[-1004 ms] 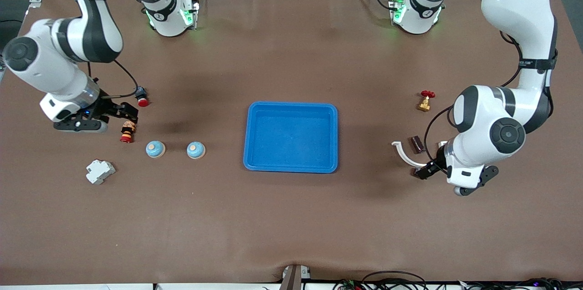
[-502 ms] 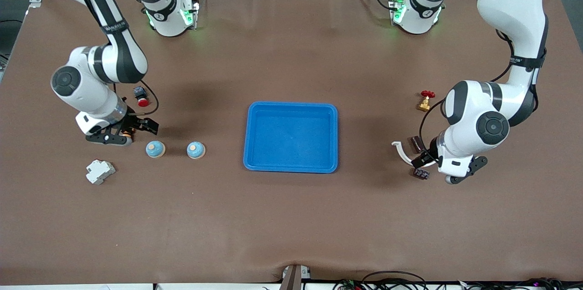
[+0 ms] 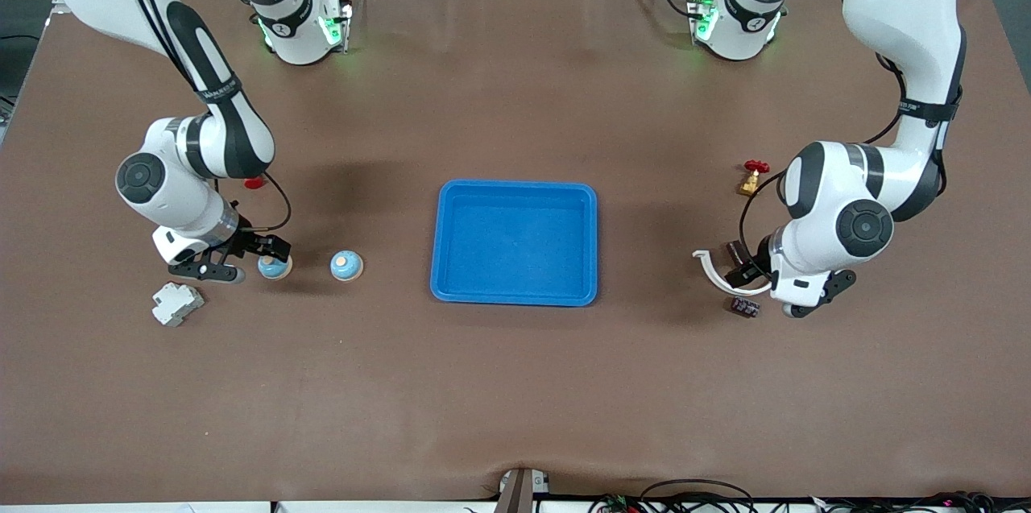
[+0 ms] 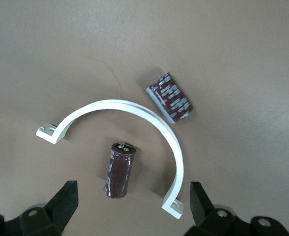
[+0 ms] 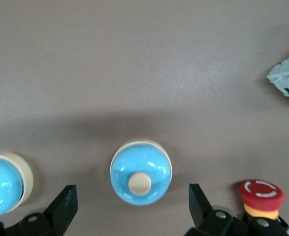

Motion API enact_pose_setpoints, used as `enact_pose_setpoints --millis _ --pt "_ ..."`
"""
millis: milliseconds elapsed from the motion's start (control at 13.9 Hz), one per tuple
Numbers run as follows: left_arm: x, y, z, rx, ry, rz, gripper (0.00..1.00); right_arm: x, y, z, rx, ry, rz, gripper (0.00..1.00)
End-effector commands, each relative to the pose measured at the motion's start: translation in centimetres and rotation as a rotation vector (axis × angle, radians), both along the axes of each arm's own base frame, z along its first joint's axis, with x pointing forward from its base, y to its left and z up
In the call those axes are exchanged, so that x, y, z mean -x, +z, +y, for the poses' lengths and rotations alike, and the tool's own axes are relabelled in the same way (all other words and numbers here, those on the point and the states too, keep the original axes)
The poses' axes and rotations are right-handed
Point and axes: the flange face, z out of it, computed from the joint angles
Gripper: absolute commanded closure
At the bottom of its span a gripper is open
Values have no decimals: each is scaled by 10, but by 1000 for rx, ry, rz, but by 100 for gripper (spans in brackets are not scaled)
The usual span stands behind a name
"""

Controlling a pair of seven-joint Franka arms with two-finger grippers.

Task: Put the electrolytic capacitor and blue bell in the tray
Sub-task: 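Grasp the blue bell with the right gripper while the left gripper grasps the capacitor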

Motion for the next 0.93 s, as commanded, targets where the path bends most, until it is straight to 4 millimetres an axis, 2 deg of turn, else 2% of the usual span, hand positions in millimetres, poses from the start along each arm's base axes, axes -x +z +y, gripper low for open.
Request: enact_pose_setpoints --millis 0,143,359,430,861 --pt "7 -5 4 -10 -7 15 0 -15 -13 -2 -1 -18 -2 0" --pt "8 -14 4 -13 -9 30 0 -16 -22 -1 -1 -16 -5 0" --pt "8 -18 4 -12 -10 28 0 -14 -38 -2 0 -14 1 0" --pt "6 -26 4 -11 -9 18 0 -12 -42 -2 0 -13 8 0" --pt "10 -39 8 -10 -11 15 0 -10 -48 -2 0 -14 19 0"
